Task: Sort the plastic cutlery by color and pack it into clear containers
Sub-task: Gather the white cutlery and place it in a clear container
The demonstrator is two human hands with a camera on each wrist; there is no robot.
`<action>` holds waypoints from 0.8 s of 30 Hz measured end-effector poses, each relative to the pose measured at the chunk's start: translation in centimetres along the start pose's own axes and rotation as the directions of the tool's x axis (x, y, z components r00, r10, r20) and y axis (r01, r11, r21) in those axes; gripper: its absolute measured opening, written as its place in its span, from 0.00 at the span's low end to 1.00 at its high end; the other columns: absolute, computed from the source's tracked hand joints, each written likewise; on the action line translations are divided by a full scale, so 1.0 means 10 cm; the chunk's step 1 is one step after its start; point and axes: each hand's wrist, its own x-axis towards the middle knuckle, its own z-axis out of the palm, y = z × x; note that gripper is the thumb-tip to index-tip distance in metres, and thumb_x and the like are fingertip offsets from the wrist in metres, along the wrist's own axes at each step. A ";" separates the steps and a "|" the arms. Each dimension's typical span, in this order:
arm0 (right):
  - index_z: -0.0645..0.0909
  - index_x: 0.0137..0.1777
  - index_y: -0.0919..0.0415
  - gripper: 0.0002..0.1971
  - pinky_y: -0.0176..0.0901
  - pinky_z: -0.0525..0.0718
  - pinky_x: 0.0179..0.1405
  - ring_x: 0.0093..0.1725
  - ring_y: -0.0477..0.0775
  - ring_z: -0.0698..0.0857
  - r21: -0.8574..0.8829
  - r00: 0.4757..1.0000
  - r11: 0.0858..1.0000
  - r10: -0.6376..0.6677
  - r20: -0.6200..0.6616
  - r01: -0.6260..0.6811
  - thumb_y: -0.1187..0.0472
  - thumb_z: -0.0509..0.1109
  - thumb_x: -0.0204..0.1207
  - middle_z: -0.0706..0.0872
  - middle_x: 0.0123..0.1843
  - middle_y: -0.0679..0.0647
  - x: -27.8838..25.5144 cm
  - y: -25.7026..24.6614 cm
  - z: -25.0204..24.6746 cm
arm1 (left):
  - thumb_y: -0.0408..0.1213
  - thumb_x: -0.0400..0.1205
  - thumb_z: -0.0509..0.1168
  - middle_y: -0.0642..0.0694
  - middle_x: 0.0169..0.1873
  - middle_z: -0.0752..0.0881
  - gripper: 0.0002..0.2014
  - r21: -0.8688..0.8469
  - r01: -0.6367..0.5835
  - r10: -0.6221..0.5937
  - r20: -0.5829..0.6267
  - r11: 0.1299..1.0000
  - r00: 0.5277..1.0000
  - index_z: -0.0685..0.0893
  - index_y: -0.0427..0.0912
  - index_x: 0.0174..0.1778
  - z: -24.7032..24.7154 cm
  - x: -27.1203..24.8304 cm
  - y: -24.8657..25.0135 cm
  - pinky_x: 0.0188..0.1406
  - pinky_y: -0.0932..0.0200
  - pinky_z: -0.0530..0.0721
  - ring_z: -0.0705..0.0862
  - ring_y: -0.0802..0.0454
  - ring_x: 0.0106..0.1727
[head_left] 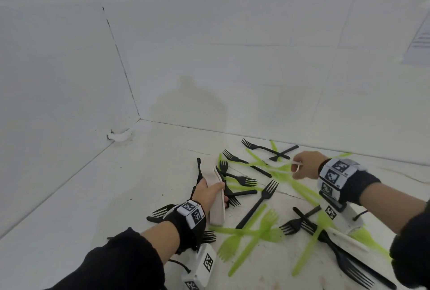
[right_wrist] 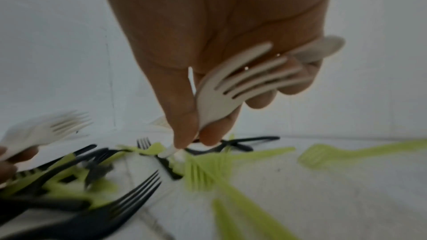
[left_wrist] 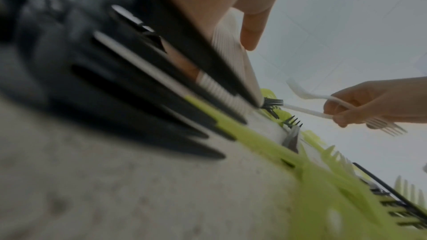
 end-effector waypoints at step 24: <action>0.83 0.34 0.61 0.15 0.13 0.69 0.35 0.35 0.29 0.75 0.096 0.543 0.599 -0.633 -0.552 0.795 0.80 0.70 0.53 0.78 0.30 0.47 -0.39 -0.49 0.66 | 0.31 0.84 0.61 0.34 0.42 0.82 0.15 -0.318 0.124 -0.032 0.279 0.940 0.960 0.74 0.29 0.65 0.47 -0.56 -0.05 0.23 0.56 0.84 0.85 0.45 0.23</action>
